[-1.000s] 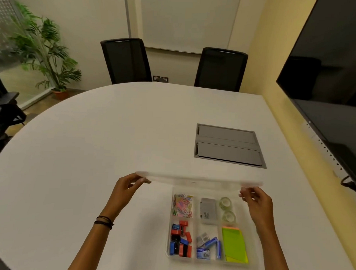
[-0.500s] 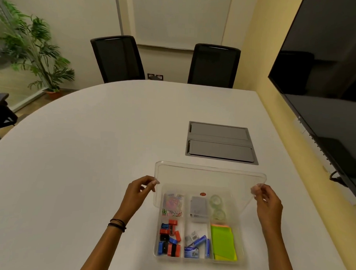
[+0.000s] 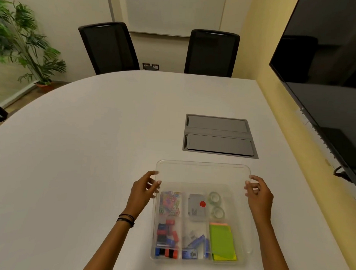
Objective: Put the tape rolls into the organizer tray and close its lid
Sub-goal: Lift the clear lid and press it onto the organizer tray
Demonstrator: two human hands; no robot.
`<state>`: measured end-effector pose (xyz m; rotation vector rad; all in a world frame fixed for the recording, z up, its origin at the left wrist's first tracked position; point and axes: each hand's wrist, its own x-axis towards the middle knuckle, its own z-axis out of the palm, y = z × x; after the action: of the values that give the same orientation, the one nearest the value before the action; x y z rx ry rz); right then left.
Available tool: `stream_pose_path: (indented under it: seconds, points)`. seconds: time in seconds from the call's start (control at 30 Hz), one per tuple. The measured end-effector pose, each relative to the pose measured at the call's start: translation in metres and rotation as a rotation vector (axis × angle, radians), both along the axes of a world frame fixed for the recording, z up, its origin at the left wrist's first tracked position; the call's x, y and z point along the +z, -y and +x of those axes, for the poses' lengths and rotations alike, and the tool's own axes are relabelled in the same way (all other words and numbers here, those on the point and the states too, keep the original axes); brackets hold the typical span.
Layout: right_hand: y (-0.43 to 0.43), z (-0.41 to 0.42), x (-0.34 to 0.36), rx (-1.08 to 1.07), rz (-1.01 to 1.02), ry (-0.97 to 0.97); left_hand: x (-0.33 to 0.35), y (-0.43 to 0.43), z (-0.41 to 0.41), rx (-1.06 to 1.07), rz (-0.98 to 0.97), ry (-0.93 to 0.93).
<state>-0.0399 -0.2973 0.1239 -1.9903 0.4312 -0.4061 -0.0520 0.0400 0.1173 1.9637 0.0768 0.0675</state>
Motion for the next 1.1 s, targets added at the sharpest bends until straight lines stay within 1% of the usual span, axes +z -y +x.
stream_pose_path:
  seconds: [0.23, 0.33, 0.43, 0.67, 0.8, 0.87, 0.97, 1.0, 1.1]
  points:
    - [-0.007, 0.016, -0.029, 0.011, -0.214, -0.172, -0.041, -0.002, 0.012, -0.037, 0.146, -0.225]
    - [-0.010, 0.022, -0.044, 0.017, -0.242, -0.234, -0.052, 0.000, 0.015, -0.044, 0.179, -0.314]
    - [-0.012, 0.027, -0.056, 0.029, -0.263, -0.286, -0.060, 0.000, 0.018, -0.047, 0.183, -0.364]
    - [-0.014, 0.034, -0.069, 0.036, -0.309, -0.347, -0.071, 0.001, 0.025, -0.060, 0.213, -0.433]
    - [-0.014, 0.037, -0.076, 0.027, -0.307, -0.387, -0.076, 0.005, 0.028, -0.072, 0.239, -0.425]
    - [-0.014, 0.037, -0.080, 0.022, -0.299, -0.406, -0.079, 0.005, 0.028, -0.085, 0.313, -0.415]
    - [-0.016, 0.034, -0.087, 0.024, -0.277, -0.418, -0.081, 0.001, 0.029, -0.125, 0.547, -0.386]
    - [-0.016, 0.033, -0.089, 0.020, -0.267, -0.418, -0.081, 0.000, 0.028, -0.136, 0.579, -0.383]
    - [-0.015, 0.031, -0.092, 0.010, -0.218, -0.396, -0.090, -0.003, 0.027, -0.144, 0.497, -0.403]
